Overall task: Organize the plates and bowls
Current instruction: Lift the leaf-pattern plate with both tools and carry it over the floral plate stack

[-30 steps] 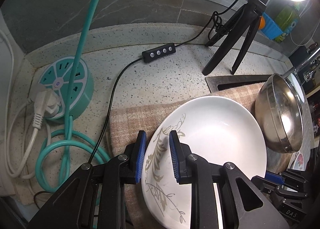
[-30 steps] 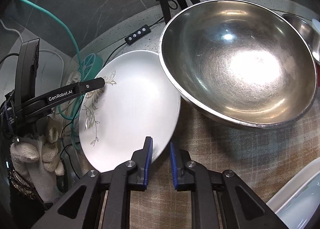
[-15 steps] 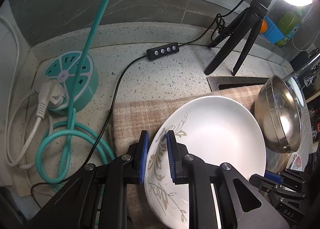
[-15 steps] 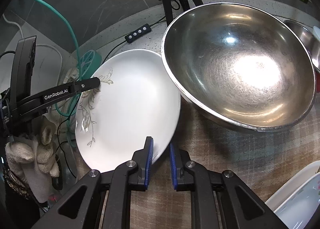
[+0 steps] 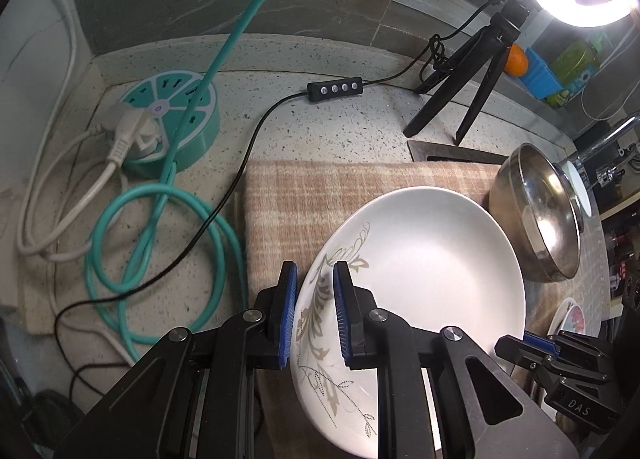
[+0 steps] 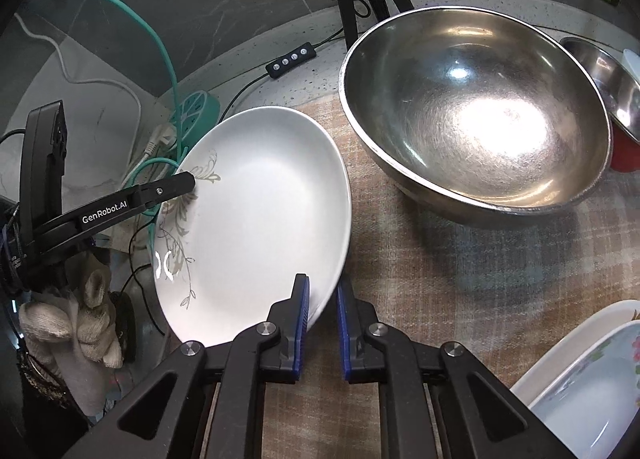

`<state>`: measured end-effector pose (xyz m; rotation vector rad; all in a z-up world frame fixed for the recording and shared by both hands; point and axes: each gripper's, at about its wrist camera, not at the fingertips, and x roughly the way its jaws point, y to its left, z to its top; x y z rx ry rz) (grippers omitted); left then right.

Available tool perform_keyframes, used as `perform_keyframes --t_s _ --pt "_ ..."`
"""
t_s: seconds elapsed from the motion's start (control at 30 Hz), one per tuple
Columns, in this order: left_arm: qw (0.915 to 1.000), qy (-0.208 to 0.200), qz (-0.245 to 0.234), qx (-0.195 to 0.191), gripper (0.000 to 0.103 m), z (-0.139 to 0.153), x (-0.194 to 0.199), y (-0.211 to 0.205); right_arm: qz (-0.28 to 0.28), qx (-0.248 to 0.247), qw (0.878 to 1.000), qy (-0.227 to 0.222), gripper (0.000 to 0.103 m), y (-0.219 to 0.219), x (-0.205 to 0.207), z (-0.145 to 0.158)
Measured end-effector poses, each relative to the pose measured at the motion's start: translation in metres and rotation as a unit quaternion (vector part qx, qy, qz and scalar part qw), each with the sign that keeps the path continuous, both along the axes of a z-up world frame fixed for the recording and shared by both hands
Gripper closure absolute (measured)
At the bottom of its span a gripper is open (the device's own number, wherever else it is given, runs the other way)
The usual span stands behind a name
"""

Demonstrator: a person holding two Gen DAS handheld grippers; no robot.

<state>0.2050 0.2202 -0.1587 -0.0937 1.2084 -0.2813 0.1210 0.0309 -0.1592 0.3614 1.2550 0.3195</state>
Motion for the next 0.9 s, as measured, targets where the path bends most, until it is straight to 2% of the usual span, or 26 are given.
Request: perform_keyframes --t_s 0.47,0.9 --pt "0.9995 -0.016 0.025 -0.013 0.087 0.036 -0.057 -0.009 0.023 0.02 0.999 -0.013 0.091 -0.022 -0.028 0.029" --pt "0.9982 -0.028 0.036 -0.041 0.087 0.056 -0.112 -0.054 0.033 0.032 0.999 -0.015 0.091 -0.082 -0.064 0.042"
